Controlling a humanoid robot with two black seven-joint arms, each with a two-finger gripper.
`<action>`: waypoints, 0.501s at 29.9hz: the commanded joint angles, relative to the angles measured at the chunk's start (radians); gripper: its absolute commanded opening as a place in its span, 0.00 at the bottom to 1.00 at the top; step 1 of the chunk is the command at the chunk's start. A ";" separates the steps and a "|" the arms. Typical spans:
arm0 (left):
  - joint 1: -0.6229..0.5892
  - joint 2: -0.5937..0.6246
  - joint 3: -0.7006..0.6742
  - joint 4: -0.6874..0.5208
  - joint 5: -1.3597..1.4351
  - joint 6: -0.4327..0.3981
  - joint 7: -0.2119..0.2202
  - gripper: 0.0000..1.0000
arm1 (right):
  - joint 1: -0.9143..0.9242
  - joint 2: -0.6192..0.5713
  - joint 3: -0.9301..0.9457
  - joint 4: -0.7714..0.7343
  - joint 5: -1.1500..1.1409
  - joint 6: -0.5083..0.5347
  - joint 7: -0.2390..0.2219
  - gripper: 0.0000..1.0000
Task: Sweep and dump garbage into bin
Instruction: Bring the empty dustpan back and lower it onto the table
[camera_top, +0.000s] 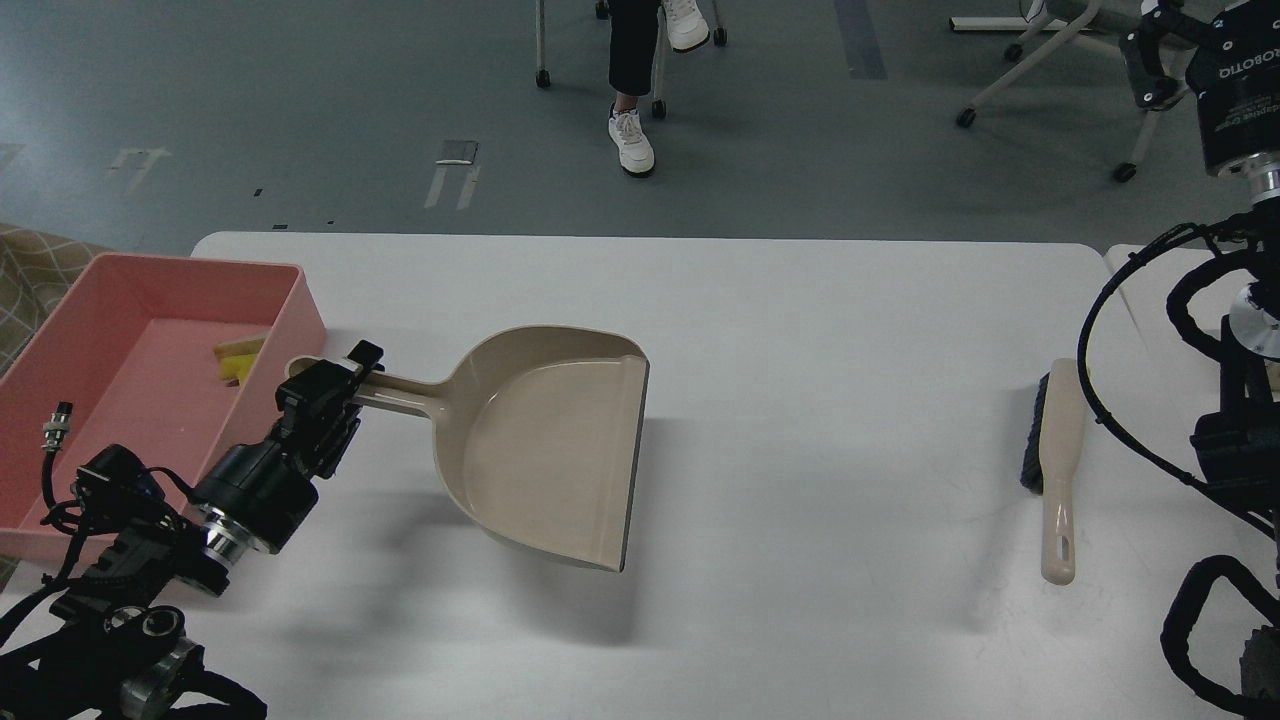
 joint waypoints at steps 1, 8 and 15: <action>-0.023 -0.017 0.025 0.003 0.016 0.004 0.000 0.00 | -0.013 -0.006 -0.031 0.003 -0.001 0.001 0.013 1.00; -0.076 -0.087 0.031 0.003 0.016 0.017 0.044 0.00 | -0.013 -0.007 -0.045 0.010 -0.011 -0.002 0.017 1.00; -0.149 -0.142 0.117 0.054 0.016 0.042 0.068 0.00 | -0.002 -0.009 -0.037 0.003 -0.010 -0.004 0.018 1.00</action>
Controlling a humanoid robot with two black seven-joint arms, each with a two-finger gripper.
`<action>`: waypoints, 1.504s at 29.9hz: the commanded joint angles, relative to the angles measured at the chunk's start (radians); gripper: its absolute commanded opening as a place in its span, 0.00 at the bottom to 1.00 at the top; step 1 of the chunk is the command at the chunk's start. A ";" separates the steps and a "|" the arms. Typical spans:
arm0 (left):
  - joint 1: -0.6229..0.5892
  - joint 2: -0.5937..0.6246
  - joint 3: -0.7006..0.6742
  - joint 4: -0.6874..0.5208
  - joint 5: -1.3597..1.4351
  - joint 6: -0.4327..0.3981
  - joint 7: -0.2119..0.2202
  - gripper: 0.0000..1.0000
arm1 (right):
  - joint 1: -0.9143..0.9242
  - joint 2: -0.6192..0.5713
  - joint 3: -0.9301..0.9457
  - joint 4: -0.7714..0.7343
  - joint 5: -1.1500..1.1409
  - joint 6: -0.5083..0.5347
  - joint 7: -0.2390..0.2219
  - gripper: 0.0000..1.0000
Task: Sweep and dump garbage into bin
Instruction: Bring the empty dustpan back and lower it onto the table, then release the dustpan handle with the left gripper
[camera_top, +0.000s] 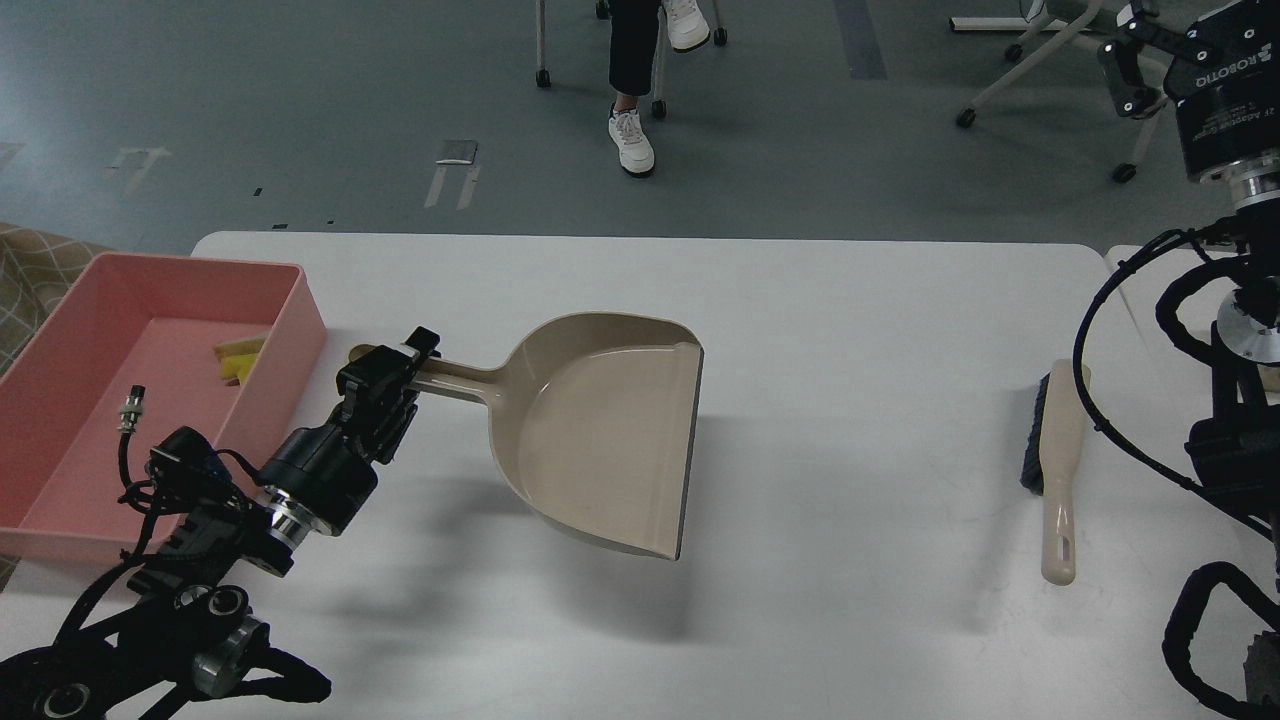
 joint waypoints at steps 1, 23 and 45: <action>-0.047 -0.045 0.039 0.047 -0.002 0.018 0.014 0.00 | 0.002 -0.001 0.002 -0.005 0.002 0.000 0.000 1.00; -0.147 -0.206 0.053 0.271 -0.002 0.062 0.043 0.00 | 0.004 -0.002 0.000 0.001 0.002 0.000 0.000 1.00; -0.142 -0.214 0.088 0.297 0.000 0.114 0.054 0.00 | -0.009 -0.012 0.007 0.001 0.006 0.000 0.000 1.00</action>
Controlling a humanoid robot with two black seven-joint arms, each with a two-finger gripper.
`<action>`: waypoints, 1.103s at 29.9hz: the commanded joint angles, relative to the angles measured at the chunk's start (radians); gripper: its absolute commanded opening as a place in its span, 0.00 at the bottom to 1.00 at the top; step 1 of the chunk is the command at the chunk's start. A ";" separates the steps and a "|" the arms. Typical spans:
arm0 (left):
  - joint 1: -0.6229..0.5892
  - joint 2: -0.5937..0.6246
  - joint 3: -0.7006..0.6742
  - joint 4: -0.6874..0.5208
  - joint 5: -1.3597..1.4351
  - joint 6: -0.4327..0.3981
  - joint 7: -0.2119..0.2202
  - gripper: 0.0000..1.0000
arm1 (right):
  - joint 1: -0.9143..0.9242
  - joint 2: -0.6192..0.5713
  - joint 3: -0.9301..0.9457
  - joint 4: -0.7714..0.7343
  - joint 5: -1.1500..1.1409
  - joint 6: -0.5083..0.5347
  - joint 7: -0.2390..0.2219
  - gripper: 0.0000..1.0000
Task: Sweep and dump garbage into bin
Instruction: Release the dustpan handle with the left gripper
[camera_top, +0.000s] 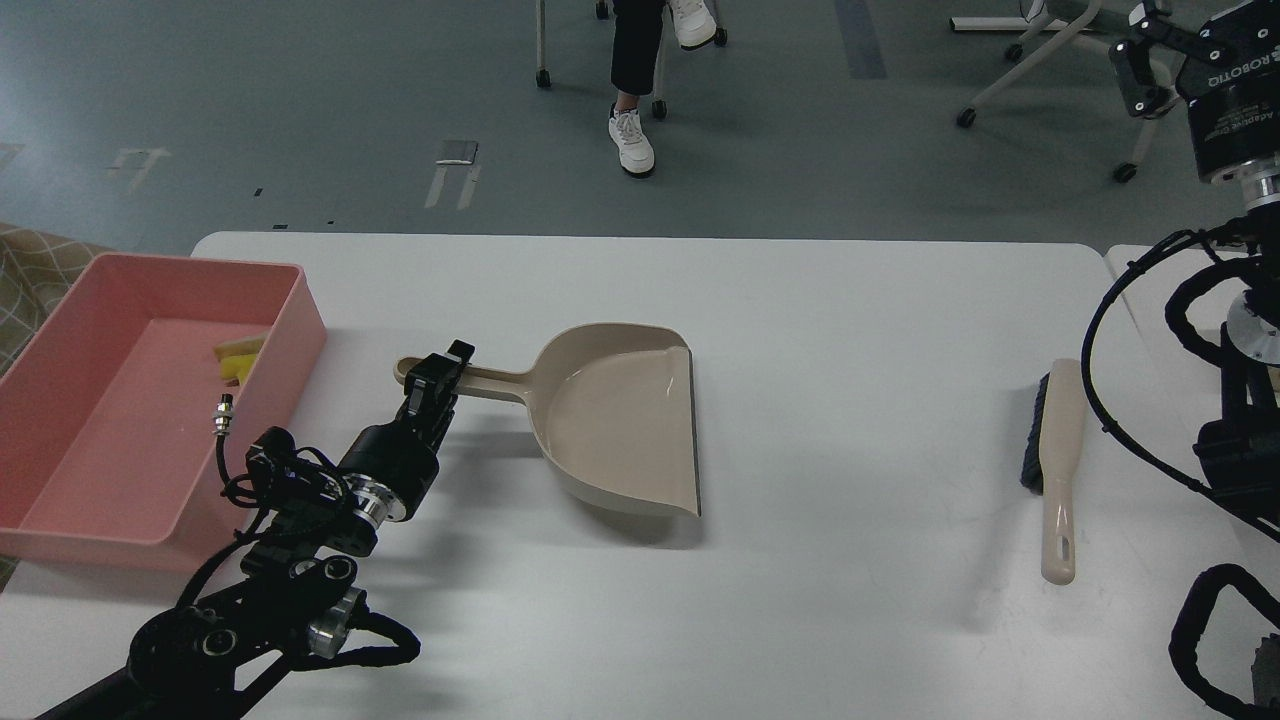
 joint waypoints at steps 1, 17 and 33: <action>0.002 0.002 0.003 0.000 0.000 0.000 -0.003 0.00 | 0.000 -0.001 0.002 -0.002 0.000 0.000 0.000 1.00; 0.006 0.006 0.001 0.000 0.000 0.008 -0.001 0.40 | -0.003 -0.001 0.004 -0.006 0.003 0.000 0.000 1.00; 0.013 0.072 0.000 0.000 -0.002 0.005 -0.001 0.63 | -0.008 0.000 0.005 -0.012 0.009 0.001 0.000 1.00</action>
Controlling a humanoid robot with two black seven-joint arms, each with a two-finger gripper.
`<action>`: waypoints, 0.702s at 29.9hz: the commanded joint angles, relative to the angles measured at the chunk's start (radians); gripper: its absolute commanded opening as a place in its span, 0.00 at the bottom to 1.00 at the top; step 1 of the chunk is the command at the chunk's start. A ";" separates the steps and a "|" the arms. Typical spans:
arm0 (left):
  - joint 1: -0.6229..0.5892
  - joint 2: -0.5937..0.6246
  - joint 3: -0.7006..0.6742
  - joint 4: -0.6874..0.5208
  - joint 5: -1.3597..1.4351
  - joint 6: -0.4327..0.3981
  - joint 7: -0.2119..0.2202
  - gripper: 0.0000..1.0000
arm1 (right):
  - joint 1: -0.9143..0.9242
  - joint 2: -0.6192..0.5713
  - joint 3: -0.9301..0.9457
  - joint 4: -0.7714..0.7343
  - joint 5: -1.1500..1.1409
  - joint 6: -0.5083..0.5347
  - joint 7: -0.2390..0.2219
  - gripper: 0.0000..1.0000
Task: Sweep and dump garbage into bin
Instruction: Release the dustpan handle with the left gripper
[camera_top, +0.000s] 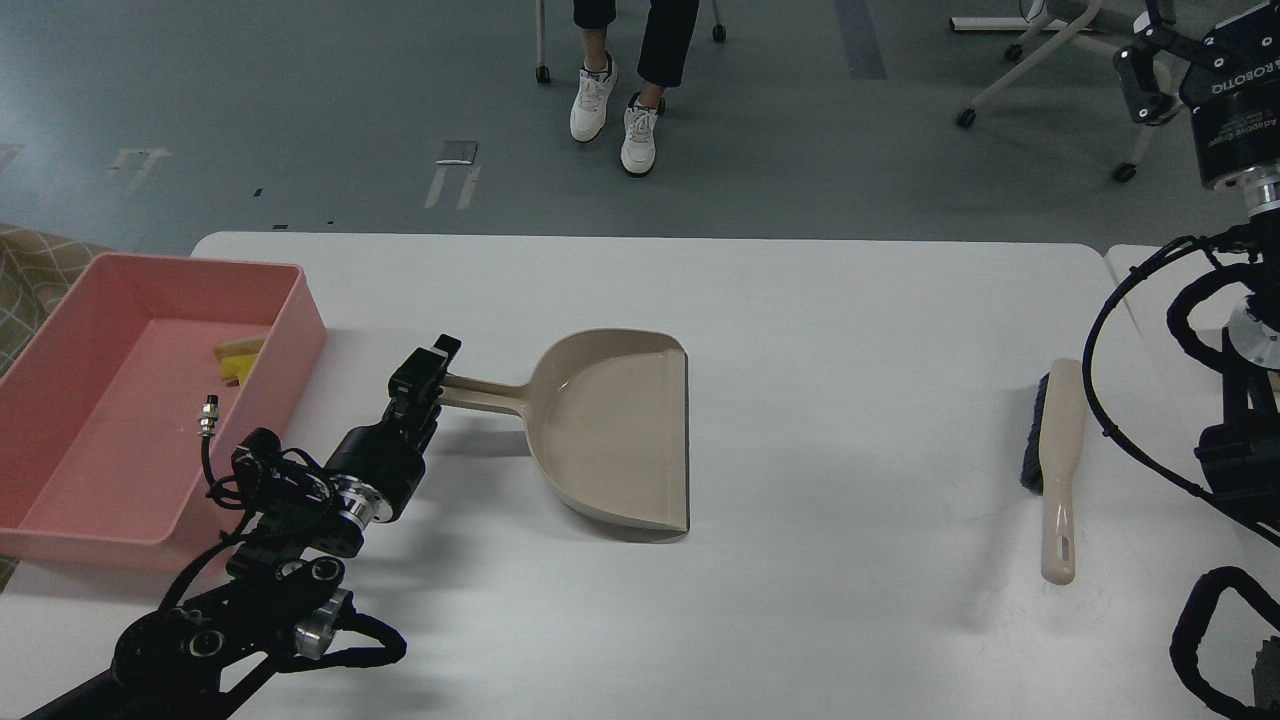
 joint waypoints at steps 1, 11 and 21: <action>0.003 0.030 0.009 0.000 0.000 -0.004 -0.001 0.64 | -0.003 0.000 0.000 0.000 0.000 0.000 0.000 1.00; 0.003 0.059 0.010 -0.002 0.001 -0.005 -0.007 0.65 | -0.010 0.003 0.000 0.006 0.002 0.000 0.000 1.00; 0.006 0.047 0.012 0.002 0.000 -0.008 0.002 0.65 | -0.009 0.003 0.000 0.007 0.002 0.000 0.000 1.00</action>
